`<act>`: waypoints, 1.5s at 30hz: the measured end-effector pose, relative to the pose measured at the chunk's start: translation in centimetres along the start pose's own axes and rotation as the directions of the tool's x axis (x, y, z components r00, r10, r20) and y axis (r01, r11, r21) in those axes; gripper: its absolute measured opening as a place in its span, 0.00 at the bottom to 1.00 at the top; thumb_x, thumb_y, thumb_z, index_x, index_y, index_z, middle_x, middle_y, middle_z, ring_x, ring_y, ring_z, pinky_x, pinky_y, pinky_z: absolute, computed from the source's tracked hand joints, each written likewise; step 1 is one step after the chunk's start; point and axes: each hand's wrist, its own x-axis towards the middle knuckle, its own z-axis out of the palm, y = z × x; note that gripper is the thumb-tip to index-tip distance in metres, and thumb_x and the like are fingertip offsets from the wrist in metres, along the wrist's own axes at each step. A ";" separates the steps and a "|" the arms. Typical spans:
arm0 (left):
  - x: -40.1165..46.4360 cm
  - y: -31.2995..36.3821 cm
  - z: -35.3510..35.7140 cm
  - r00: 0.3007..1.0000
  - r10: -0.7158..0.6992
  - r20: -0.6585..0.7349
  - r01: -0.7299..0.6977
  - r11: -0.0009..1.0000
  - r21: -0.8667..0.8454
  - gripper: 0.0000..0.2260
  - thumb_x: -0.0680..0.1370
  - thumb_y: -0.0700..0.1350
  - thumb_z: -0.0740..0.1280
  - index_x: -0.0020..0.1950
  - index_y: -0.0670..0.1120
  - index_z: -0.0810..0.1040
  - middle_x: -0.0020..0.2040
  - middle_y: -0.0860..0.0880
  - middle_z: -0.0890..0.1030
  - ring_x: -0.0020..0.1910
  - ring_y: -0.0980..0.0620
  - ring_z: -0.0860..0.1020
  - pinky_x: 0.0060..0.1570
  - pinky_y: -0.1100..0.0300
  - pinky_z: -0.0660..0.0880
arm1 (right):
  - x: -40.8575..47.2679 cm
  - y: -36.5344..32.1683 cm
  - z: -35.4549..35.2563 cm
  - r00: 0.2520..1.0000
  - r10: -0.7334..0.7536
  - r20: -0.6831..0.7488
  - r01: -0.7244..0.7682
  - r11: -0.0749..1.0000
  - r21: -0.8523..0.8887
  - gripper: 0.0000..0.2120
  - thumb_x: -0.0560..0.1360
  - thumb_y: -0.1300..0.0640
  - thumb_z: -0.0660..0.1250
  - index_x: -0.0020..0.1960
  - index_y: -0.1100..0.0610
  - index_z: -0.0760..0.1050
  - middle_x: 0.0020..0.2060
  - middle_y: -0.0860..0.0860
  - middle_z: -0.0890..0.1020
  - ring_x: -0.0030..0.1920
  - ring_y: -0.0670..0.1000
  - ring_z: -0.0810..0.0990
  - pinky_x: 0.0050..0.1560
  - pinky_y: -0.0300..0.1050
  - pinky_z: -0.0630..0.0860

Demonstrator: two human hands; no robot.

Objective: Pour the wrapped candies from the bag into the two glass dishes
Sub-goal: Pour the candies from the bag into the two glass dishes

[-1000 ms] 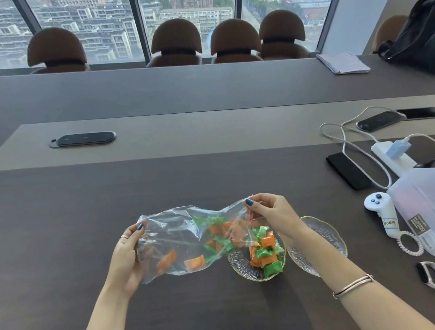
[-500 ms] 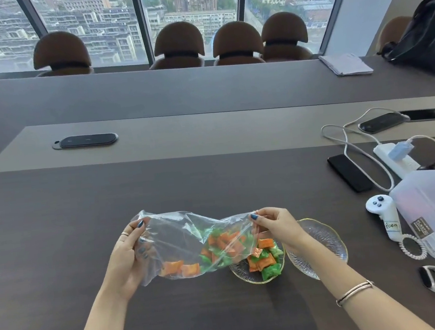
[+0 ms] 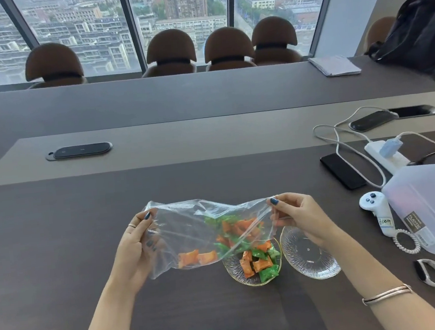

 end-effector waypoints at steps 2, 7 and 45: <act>0.0 -0.5 1.4 0.999 -0.011 0.032 0.011 1.000 0.003 0.09 0.78 0.39 0.59 0.43 0.47 0.76 0.28 0.55 0.79 0.21 0.60 0.74 0.21 0.69 0.70 | -0.6 -0.2 -1.4 0.999 -0.008 -0.042 0.009 1.000 0.017 0.07 0.74 0.63 0.65 0.48 0.66 0.79 0.30 0.53 0.81 0.30 0.47 0.81 0.33 0.38 0.80; 0.3 -2.6 5.1 0.990 -0.072 0.118 0.070 0.997 0.026 0.09 0.79 0.38 0.58 0.43 0.46 0.75 0.28 0.54 0.79 0.22 0.59 0.75 0.21 0.68 0.70 | -2.0 -0.2 -5.5 0.988 -0.003 -0.153 0.006 1.000 0.023 0.05 0.74 0.63 0.65 0.44 0.63 0.79 0.28 0.51 0.81 0.29 0.46 0.81 0.31 0.37 0.79; 0.5 -4.5 20.7 0.799 -0.168 0.578 0.202 0.979 0.006 0.09 0.76 0.37 0.58 0.47 0.46 0.76 0.28 0.53 0.76 0.19 0.60 0.71 0.19 0.70 0.69 | -1.3 7.1 -14.0 0.889 0.239 -0.392 -0.123 0.947 0.298 0.05 0.74 0.63 0.64 0.44 0.59 0.78 0.28 0.49 0.80 0.27 0.44 0.78 0.30 0.36 0.77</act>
